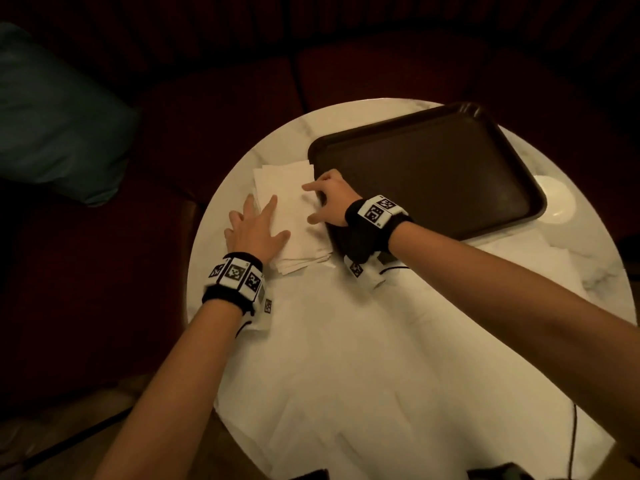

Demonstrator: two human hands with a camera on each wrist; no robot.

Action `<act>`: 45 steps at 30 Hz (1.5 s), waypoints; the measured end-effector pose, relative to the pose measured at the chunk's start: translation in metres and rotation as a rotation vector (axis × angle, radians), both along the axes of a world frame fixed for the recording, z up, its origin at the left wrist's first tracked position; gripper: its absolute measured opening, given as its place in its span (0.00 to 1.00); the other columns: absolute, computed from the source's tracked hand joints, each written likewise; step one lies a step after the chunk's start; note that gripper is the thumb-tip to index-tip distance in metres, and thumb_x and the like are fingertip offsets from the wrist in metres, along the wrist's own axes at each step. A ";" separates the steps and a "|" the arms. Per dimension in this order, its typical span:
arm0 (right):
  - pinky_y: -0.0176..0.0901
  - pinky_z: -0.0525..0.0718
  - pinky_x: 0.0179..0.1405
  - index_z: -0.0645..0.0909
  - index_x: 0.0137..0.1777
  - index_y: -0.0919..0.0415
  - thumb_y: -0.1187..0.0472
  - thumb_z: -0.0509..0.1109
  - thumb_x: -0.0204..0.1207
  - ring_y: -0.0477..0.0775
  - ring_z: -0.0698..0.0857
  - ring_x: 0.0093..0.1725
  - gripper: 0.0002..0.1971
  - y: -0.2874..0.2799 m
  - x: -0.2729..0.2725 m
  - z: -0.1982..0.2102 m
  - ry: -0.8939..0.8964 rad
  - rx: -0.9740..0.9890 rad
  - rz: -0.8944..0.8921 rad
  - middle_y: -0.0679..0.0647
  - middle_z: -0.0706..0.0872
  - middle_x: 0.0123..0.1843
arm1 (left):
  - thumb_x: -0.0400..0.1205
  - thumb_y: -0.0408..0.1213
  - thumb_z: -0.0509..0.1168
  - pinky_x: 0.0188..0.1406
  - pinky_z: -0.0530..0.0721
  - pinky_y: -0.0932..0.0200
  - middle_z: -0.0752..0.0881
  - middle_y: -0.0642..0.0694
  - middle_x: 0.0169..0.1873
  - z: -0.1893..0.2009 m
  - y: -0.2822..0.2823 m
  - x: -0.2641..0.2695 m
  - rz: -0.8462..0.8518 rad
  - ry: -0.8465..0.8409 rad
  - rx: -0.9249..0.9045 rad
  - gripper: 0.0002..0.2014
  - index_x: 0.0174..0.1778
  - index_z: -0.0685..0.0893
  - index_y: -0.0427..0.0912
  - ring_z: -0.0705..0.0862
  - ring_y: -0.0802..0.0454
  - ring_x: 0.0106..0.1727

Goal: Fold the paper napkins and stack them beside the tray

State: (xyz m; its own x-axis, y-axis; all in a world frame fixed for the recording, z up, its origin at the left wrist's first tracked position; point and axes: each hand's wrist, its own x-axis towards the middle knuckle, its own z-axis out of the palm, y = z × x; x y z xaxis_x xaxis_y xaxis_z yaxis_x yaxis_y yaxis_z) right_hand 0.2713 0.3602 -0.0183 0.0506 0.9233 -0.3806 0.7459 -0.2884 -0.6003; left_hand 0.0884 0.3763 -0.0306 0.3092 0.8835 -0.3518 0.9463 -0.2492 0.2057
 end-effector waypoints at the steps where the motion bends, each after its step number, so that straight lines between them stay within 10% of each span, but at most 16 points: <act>1: 0.43 0.75 0.69 0.74 0.76 0.57 0.59 0.80 0.70 0.57 0.75 0.66 0.34 -0.010 0.002 0.009 0.033 0.030 -0.020 0.58 0.65 0.74 | 0.82 0.54 0.64 0.69 0.69 0.38 0.56 0.42 0.83 0.005 -0.007 -0.003 0.023 -0.044 0.018 0.34 0.83 0.58 0.58 0.61 0.36 0.76; 8: 0.29 0.77 0.36 0.89 0.49 0.57 0.59 0.80 0.69 0.47 0.85 0.44 0.10 -0.124 0.016 0.038 0.087 -0.072 -0.060 0.52 0.89 0.44 | 0.79 0.50 0.69 0.63 0.80 0.43 0.81 0.43 0.65 0.013 -0.096 -0.045 0.146 -0.154 -0.073 0.22 0.67 0.80 0.45 0.79 0.43 0.66; 16: 0.45 0.76 0.63 0.71 0.71 0.54 0.48 0.78 0.69 0.59 0.78 0.65 0.33 -0.217 -0.009 -0.011 -0.101 -0.223 -0.129 0.56 0.73 0.68 | 0.71 0.58 0.74 0.61 0.78 0.45 0.70 0.41 0.69 -0.013 -0.159 -0.055 0.154 0.083 -0.112 0.41 0.74 0.65 0.43 0.70 0.40 0.70; 22: 0.47 0.77 0.62 0.66 0.72 0.53 0.52 0.82 0.65 0.61 0.80 0.64 0.38 -0.223 -0.026 -0.018 -0.044 -0.116 -0.242 0.56 0.71 0.68 | 0.70 0.57 0.76 0.67 0.71 0.44 0.74 0.42 0.69 -0.014 -0.166 -0.049 0.223 0.108 -0.045 0.43 0.76 0.63 0.45 0.71 0.42 0.72; 34: 0.49 0.82 0.60 0.69 0.70 0.54 0.56 0.84 0.62 0.61 0.81 0.61 0.38 -0.222 -0.028 -0.023 -0.037 -0.156 -0.288 0.53 0.66 0.69 | 0.82 0.32 0.67 0.60 0.79 0.53 0.84 0.39 0.61 -0.014 -0.182 -0.071 0.356 -0.280 0.091 0.19 0.70 0.79 0.42 0.83 0.42 0.61; 45: 0.48 0.81 0.60 0.71 0.64 0.52 0.55 0.85 0.58 0.58 0.80 0.59 0.36 -0.227 -0.022 -0.032 0.007 -0.081 -0.271 0.53 0.68 0.64 | 0.80 0.38 0.70 0.56 0.81 0.50 0.83 0.44 0.54 -0.012 -0.184 -0.074 0.452 -0.356 0.163 0.18 0.65 0.82 0.42 0.80 0.45 0.58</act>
